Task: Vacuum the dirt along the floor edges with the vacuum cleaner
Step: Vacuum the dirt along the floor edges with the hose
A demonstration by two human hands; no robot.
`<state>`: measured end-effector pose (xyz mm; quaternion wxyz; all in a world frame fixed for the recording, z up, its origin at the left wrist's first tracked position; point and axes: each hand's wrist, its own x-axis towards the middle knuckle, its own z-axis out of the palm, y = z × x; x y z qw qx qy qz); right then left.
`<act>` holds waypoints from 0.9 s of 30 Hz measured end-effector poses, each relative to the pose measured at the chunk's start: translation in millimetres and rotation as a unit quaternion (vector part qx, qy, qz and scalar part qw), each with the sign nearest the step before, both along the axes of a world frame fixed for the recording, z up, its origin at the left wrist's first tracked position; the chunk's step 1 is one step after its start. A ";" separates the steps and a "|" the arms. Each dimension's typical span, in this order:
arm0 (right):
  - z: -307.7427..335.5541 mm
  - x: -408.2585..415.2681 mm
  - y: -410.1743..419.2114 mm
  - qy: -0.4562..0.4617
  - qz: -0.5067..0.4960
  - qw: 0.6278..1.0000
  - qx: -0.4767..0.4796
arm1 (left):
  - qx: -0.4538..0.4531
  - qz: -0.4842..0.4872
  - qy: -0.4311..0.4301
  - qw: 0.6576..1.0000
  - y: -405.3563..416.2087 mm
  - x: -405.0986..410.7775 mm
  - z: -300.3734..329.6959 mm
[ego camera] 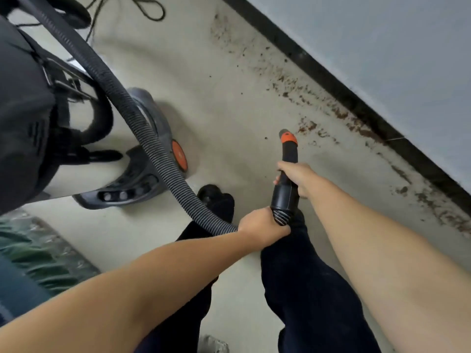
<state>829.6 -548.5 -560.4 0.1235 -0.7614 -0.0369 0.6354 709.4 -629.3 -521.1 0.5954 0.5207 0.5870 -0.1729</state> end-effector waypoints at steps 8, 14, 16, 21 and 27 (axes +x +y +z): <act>-96.3 -14.9 1.0 0.014 0.036 0.999 0.020 | -0.017 0.055 -0.005 0.998 0.3 -6.5 -92.5; -148.3 -10.0 33.8 0.007 0.113 0.990 0.085 | -0.010 0.138 -0.053 0.989 13.3 12.4 -150.4; -156.6 -15.6 44.4 0.015 0.142 0.984 0.105 | -0.012 0.156 -0.062 0.986 18.2 9.9 -163.9; -159.4 -20.7 93.5 0.033 0.215 0.967 0.135 | -0.009 0.196 -0.101 0.975 57.3 10.2 -186.6; -147.0 -30.5 155.4 0.021 0.264 0.953 0.150 | 0.035 0.263 -0.131 0.955 115.7 20.0 -186.7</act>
